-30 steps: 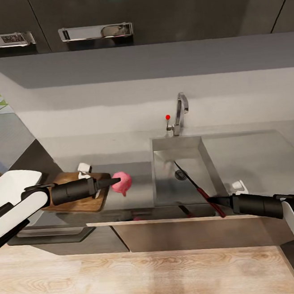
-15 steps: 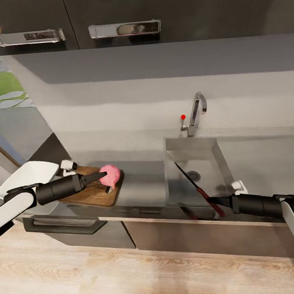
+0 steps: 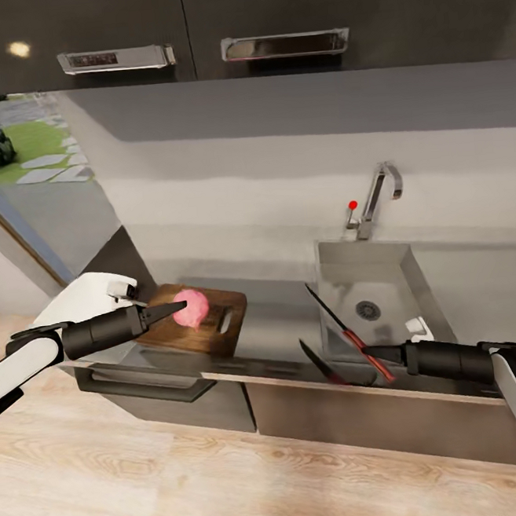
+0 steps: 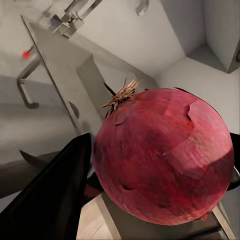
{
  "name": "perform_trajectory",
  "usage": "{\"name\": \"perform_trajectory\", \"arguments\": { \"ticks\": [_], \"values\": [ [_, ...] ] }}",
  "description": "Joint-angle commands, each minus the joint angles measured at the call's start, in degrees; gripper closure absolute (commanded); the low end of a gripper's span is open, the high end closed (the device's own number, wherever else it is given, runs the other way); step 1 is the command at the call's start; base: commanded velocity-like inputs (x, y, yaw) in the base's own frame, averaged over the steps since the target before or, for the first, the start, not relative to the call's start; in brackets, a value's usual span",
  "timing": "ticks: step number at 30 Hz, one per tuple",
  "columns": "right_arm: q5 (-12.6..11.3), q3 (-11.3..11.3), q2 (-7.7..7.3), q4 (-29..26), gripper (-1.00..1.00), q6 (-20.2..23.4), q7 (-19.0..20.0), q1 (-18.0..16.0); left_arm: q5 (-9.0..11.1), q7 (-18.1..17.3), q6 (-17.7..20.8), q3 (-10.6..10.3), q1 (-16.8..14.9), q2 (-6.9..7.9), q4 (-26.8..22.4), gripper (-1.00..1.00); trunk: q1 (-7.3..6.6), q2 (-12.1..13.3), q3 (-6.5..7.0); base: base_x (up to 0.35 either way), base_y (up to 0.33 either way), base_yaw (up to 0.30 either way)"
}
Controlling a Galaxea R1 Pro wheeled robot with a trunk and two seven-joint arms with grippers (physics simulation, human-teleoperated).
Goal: In the kitchen, take the Vidalia onion out of the sink, dice it on the chopping board with the paring knife, put the diced onion into the bowl on the countertop, then place both the paring knife and the chopping board into the sink.
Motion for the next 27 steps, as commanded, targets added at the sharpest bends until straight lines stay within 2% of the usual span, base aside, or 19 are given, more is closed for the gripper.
{"name": "perform_trajectory", "arguments": {
  "ticks": [1,7,16,27],
  "values": [
    [0.0,0.0,0.0,0.0,1.0,0.4,0.3,-0.1,0.6,-0.1,0.4,-0.2,-0.1,0.04,0.1,1.0,0.03,-0.1,-0.07,0.0,0.287,-0.081],
    [-0.1,0.0,0.0,0.0,1.0,0.4,0.2,-0.1,0.6,-0.1,0.4,-1.2,-0.1,-0.11,1.0,1.0,0.03,-0.1,0.28,0.0,0.259,-0.161],
    [-0.1,0.0,0.0,0.1,1.0,0.4,0.2,-0.1,0.6,-0.1,0.7,-1.7,-0.1,-0.2,1.2,1.0,0.03,-0.1,0.85,-0.009,0.032,-0.176],
    [-0.1,0.0,0.0,0.5,1.0,0.4,0.2,-0.1,0.8,0.0,0.9,-1.8,-0.1,-0.23,1.6,1.0,0.03,-0.1,0.93,-0.054,0.059,-0.019]
  ]
}}
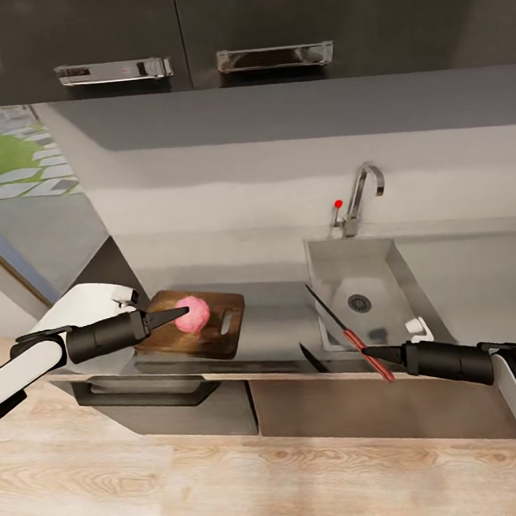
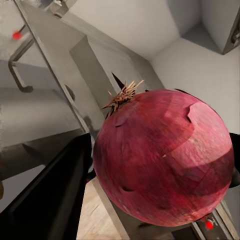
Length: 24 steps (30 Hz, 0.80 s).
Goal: In the kitchen, take the Vidalia onion out of the sink, dice it on the chopping board with the paring knife, put the diced onion into the bowl on the countertop, then place both the paring knife and the chopping board into the sink.
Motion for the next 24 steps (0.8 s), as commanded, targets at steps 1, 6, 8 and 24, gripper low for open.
{"name": "perform_trajectory", "arguments": {
  "ticks": [1,6,8,24],
  "values": [
    [0.0,0.0,-0.01,0.0,1.0,0.4,0.4,-0.1,0.6,-0.1,0.3,-0.2,-0.1,0.05,0.1,1.0,0.03,-0.1,-0.1,-0.001,0.151,0.0],
    [0.0,0.0,-0.01,0.0,1.0,0.3,0.4,-0.1,0.6,-0.1,0.2,-0.2,-0.1,-0.02,0.8,1.0,0.03,-0.1,-0.1,0.048,0.237,0.0],
    [0.0,0.0,-0.01,0.0,1.0,0.3,0.4,-0.1,0.6,-0.1,0.2,-0.2,-0.1,-0.03,0.9,1.0,0.03,-0.1,-0.1,0.13,0.28,0.0],
    [0.0,0.0,-0.01,0.1,1.0,0.4,0.4,-0.1,0.6,0.0,0.5,-0.2,-0.1,-0.3,1.4,1.0,0.03,-0.1,0.34,0.115,0.029,-0.061]
  ]
}}
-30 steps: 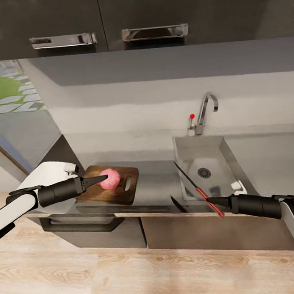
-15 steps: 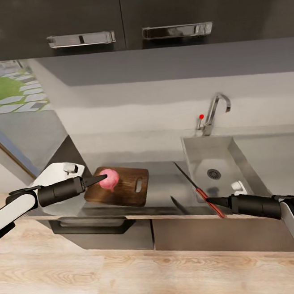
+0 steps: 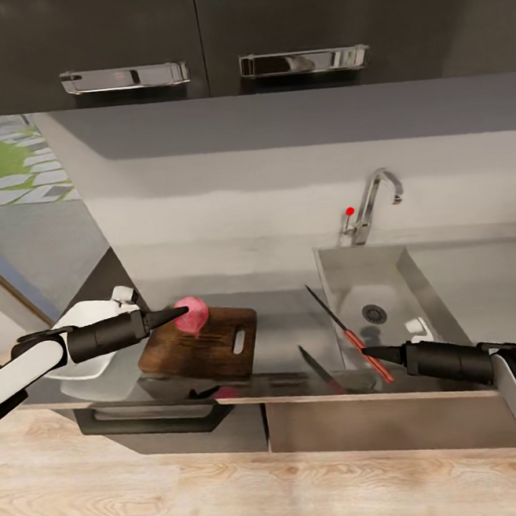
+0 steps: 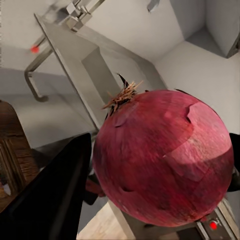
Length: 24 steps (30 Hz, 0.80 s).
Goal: In the kitchen, take the Vidalia onion out of the sink, dice it on the chopping board with the paring knife, put the diced onion into the bowl on the countertop, then place both the paring knife and the chopping board into the sink.
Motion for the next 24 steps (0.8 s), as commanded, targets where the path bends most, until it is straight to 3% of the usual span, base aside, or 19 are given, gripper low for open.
{"name": "perform_trajectory", "arguments": {
  "ticks": [1,24],
  "values": [
    [0.0,0.0,0.0,0.0,1.0,0.3,0.4,-0.1,0.6,0.0,0.3,-0.2,-0.1,0.06,0.3,1.0,0.04,-0.1,-0.03,0.002,0.033,-0.171],
    [0.0,0.0,0.0,0.7,1.0,0.3,0.4,-0.1,0.8,0.0,0.6,-0.2,-0.1,-0.02,1.5,1.0,0.04,-0.1,0.75,0.0,0.033,-0.077]
  ]
}}
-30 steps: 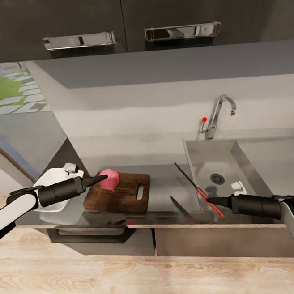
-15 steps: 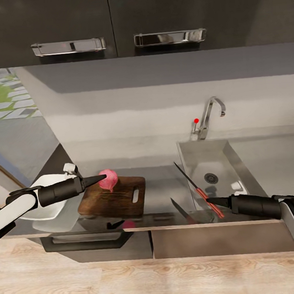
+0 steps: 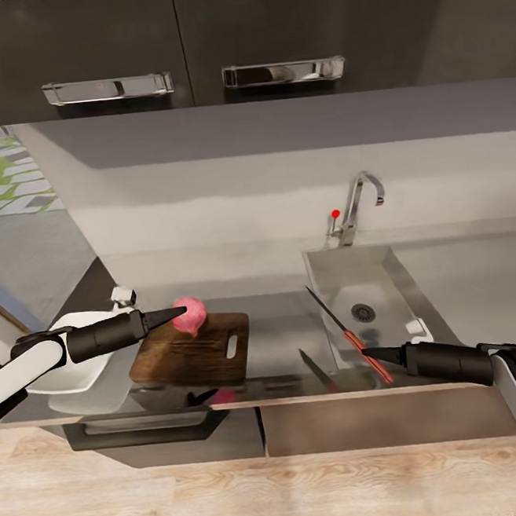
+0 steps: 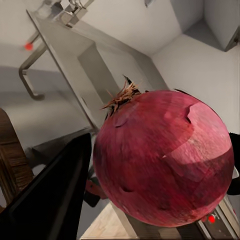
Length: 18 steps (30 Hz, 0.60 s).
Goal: In the kitchen, take the Vidalia onion out of the sink, dice it on the chopping board with the paring knife, put the diced onion into the bowl on the countertop, then place both the paring knife and the chopping board into the sink.
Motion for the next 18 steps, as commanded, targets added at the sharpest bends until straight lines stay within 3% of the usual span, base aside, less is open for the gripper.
{"name": "perform_trajectory", "arguments": {
  "ticks": [1,10,12,16,18],
  "values": [
    [0.0,0.0,0.0,0.0,1.0,0.3,0.4,-0.1,0.6,0.0,0.4,-0.2,-0.1,0.05,0.0,1.0,0.04,-0.1,-0.03,0.0,0.0,-0.156],
    [0.0,0.0,0.07,0.1,1.0,0.3,0.4,-0.1,0.6,0.8,0.9,-0.2,-0.1,0.21,1.5,1.0,0.04,-0.1,0.18,0.0,0.0,-0.056],
    [0.0,0.0,0.12,0.1,1.0,0.3,0.4,-0.1,0.6,1.8,1.8,-0.2,-0.1,0.19,2.1,1.0,0.04,-0.1,0.19,0.0,0.0,-0.003],
    [0.0,0.0,0.17,0.1,1.0,0.3,0.4,-0.1,0.5,7.2,4.8,-0.1,-0.1,-0.01,4.5,1.0,0.04,-0.1,0.19,0.0,0.0,0.0],
    [0.0,0.0,0.17,0.1,1.0,0.3,0.4,-0.1,0.5,7.6,5.0,-0.2,-0.1,-0.03,5.0,1.0,0.04,-0.1,0.19,0.0,0.0,0.0]
  ]
}}
